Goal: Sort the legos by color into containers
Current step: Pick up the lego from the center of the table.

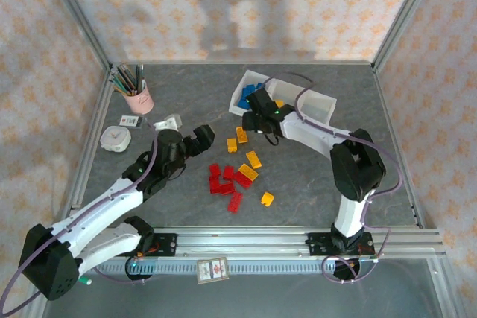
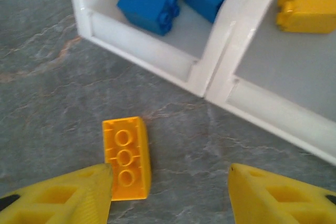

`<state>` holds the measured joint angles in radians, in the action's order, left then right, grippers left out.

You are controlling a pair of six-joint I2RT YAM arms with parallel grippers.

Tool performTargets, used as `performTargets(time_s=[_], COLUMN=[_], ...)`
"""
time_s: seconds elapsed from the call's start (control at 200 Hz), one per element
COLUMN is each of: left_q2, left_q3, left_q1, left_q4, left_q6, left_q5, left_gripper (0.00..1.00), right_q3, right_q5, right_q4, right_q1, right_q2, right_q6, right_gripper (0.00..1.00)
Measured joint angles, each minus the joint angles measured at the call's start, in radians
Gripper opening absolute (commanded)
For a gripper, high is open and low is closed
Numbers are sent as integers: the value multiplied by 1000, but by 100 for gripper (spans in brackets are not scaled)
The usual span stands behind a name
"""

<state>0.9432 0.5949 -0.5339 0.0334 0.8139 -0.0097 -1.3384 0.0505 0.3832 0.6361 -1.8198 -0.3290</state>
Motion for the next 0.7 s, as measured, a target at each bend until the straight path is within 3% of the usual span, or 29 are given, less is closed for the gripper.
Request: performTargets(time_s=[0.51,0.701], left_q2=[-48,-49], left_q3=[-49,-51], left_q1=[0,6], left_q4=[31,30], left_q6=[39,50], left_q5=[-29,-29], left_gripper=[99,99], right_q3=[-123,-180], right_q5=[48,48], right_q4=[-48,-35], right_q1=[32,36], right_q2=[-219,-281], right_q6=[-21,0], right_gripper=[64,61])
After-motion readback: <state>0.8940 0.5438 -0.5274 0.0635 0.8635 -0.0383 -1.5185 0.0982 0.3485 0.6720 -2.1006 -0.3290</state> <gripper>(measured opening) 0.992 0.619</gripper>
